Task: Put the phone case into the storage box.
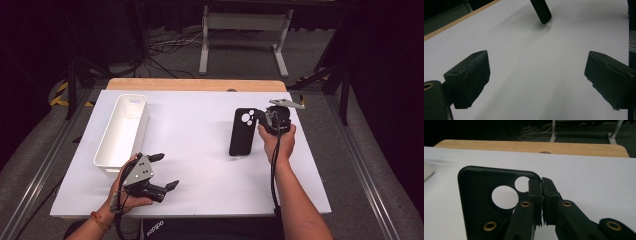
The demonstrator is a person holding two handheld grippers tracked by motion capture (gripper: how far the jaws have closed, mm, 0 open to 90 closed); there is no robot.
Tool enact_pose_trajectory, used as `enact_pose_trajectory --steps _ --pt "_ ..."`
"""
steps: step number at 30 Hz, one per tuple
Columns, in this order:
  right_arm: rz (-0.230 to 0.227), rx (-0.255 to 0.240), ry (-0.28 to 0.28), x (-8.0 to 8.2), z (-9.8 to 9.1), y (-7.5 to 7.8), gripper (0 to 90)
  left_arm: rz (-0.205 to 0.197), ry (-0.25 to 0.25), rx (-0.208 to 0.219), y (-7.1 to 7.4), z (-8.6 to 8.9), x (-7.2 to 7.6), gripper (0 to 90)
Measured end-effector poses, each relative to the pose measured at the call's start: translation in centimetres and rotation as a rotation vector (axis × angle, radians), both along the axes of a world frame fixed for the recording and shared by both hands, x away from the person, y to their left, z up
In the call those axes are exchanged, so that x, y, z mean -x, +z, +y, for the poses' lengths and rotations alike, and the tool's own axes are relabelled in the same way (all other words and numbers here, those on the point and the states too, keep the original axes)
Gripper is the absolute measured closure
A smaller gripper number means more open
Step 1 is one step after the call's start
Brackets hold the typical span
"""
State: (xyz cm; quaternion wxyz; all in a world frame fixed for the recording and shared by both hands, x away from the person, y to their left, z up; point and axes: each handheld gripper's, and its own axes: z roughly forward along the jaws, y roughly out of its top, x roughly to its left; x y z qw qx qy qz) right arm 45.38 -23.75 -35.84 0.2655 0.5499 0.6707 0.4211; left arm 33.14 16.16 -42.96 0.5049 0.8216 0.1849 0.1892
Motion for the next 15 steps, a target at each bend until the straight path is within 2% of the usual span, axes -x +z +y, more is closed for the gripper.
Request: enact_pose_trajectory --steps 4,8,10,13,14,15 --pt "-0.009 0.001 0.009 0.3 -0.1 0.0 87.9 0.009 0.004 0.007 0.0 0.1 0.0 7.1" --pt "-0.022 -0.002 0.008 0.5 -0.1 0.0 87.9 -0.001 0.003 0.006 0.1 0.2 -0.1 7.1" --pt "-0.040 0.004 0.006 0.8 0.1 0.0 87.9 0.004 0.000 0.009 0.2 0.2 -0.2 7.1" --pt "-0.056 0.009 0.012 1.1 0.3 0.2 87.9 0.006 0.012 0.021 0.7 -0.1 -0.6 7.2" --pt "-0.080 0.026 0.010 1.4 0.6 0.6 87.9 -0.002 0.013 0.030 0.8 -0.3 -0.7 7.6" --pt "-0.083 0.032 0.012 1.5 0.7 0.7 87.9 0.000 0.013 0.044 1.2 -0.6 -1.0 7.7"
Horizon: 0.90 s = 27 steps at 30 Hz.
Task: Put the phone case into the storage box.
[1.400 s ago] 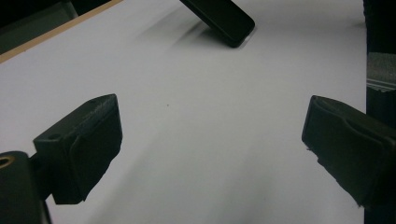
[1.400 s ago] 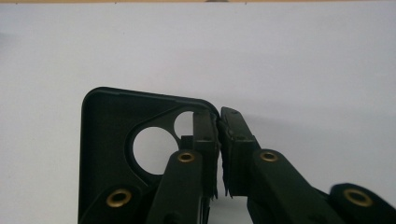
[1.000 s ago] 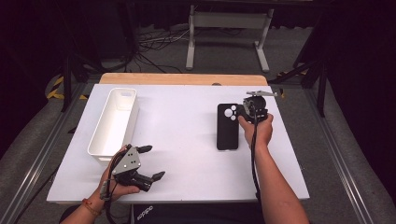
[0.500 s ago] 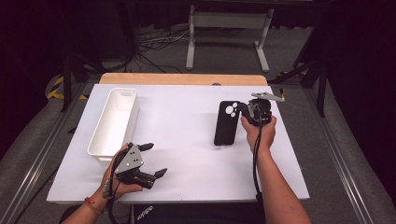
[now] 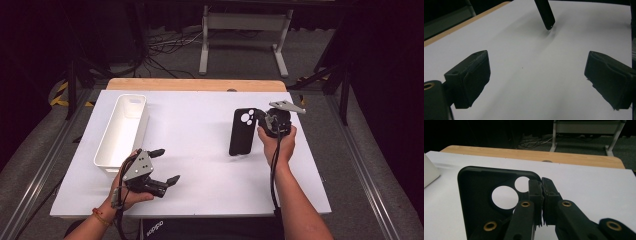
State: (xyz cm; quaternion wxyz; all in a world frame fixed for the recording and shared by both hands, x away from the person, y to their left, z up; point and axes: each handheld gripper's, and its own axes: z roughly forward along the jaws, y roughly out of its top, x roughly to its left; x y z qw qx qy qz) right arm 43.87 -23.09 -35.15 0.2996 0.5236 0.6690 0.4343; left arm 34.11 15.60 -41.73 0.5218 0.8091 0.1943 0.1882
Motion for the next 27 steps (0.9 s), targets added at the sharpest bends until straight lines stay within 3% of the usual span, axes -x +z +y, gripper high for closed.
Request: enact_pose_trajectory --steps 7,15,20,27 --pt "-0.031 0.004 0.007 0.6 0.6 0.6 87.9 -0.030 0.024 0.035 1.6 -1.4 -1.1 9.4" --pt "-0.067 0.010 0.016 1.3 1.7 0.9 87.9 -0.055 0.043 0.036 2.3 -3.6 -2.2 11.1" --pt "-0.085 0.003 0.026 1.6 2.3 1.0 87.9 -0.051 0.061 0.079 2.6 -4.5 -2.7 12.1" --pt "-0.096 0.011 0.039 2.0 3.3 0.8 87.9 -0.051 0.082 0.107 3.5 -6.0 -3.3 14.1"
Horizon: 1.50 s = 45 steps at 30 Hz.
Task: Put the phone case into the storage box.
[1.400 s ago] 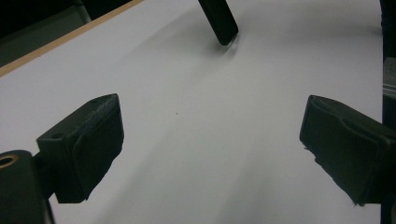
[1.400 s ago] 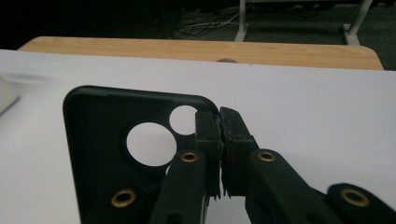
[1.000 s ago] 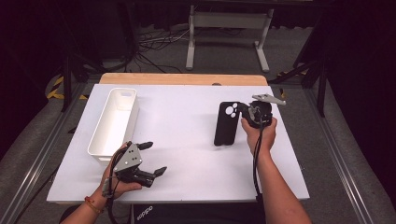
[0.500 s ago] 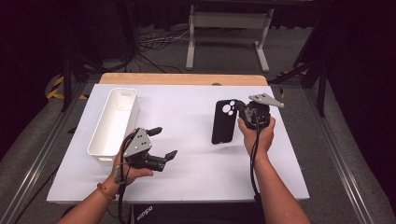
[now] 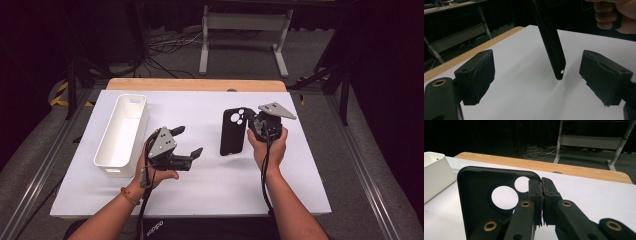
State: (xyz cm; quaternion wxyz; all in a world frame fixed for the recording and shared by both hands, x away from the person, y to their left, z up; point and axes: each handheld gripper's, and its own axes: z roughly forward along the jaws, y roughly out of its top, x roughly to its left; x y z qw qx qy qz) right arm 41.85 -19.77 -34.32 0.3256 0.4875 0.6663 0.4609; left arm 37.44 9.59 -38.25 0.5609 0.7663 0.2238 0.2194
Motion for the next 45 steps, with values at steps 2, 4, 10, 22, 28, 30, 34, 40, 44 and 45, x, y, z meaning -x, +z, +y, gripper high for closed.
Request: enact_pose_trajectory --steps 2,4,10,22,28,30,34,40,44,45 --pt "-0.003 0.003 0.006 0.1 0.3 0.0 87.9 -0.002 0.008 -0.005 0.1 -0.6 -0.1 14.4" --pt "-0.007 0.010 0.011 0.2 0.6 0.0 87.9 -0.003 0.005 0.005 0.3 -1.1 -0.2 14.6" --pt "-0.023 0.011 0.023 0.6 1.4 -0.2 87.9 -0.006 0.062 0.027 0.8 -2.1 -0.9 22.9" --pt "-0.055 0.028 0.042 1.3 3.2 -0.7 87.9 0.022 0.085 0.060 1.2 -2.8 -1.7 28.2" --pt "-0.067 0.041 0.055 1.6 3.9 -0.8 87.9 0.034 0.100 0.058 1.0 -2.9 -2.1 36.6" --pt "-0.070 0.047 0.054 1.7 4.1 -0.9 87.9 0.034 0.103 0.050 1.0 -2.9 -2.1 39.2" --pt "-0.076 0.046 0.065 1.8 4.4 -1.0 87.9 0.035 0.110 0.051 1.0 -2.7 -2.2 45.1" --pt "-0.091 0.061 0.075 2.3 4.9 -1.0 87.9 0.037 0.114 0.055 0.9 -2.7 -2.3 53.4" --pt "-0.093 0.061 0.075 2.4 5.0 -1.1 87.9 0.030 0.114 0.046 1.0 -2.6 -2.3 62.7" --pt "-0.100 0.060 0.077 2.6 5.1 -1.1 87.8 0.026 0.112 0.050 1.0 -2.6 -2.2 65.4"
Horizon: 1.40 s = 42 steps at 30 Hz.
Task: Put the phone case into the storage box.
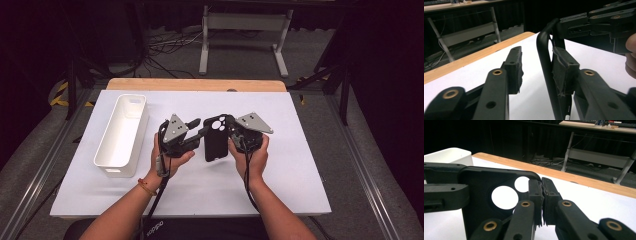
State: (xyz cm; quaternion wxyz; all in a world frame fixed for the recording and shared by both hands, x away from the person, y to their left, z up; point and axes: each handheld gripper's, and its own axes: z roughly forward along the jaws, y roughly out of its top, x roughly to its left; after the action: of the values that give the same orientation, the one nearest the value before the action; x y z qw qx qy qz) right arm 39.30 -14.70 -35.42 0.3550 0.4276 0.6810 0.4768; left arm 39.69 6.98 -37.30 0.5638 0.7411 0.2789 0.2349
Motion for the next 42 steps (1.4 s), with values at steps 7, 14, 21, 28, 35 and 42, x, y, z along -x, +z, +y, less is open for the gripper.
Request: enact_pose_trajectory --steps 7,14,21,28,35,42 --pt "-0.021 0.009 0.000 0.4 0.3 0.0 87.6 -0.010 0.006 -0.013 0.0 0.0 0.1 74.9" --pt "-0.038 0.021 0.006 0.8 0.6 0.0 87.2 -0.006 0.017 -0.014 0.1 0.3 0.0 79.1" --pt "-0.041 0.015 0.032 1.1 0.8 -0.1 86.3 0.005 0.045 -0.007 0.2 0.8 -0.4 82.0" --pt "-0.044 0.028 0.054 1.4 1.0 -0.1 85.7 0.017 0.052 -0.002 0.1 1.0 -0.6 82.0" --pt "-0.061 0.042 0.066 1.7 1.2 0.0 85.2 0.026 0.059 0.007 0.0 1.2 -0.9 81.0" --pt "-0.065 0.042 0.085 2.0 1.5 -0.1 84.7 0.027 0.065 0.024 0.0 1.5 -1.0 77.6"
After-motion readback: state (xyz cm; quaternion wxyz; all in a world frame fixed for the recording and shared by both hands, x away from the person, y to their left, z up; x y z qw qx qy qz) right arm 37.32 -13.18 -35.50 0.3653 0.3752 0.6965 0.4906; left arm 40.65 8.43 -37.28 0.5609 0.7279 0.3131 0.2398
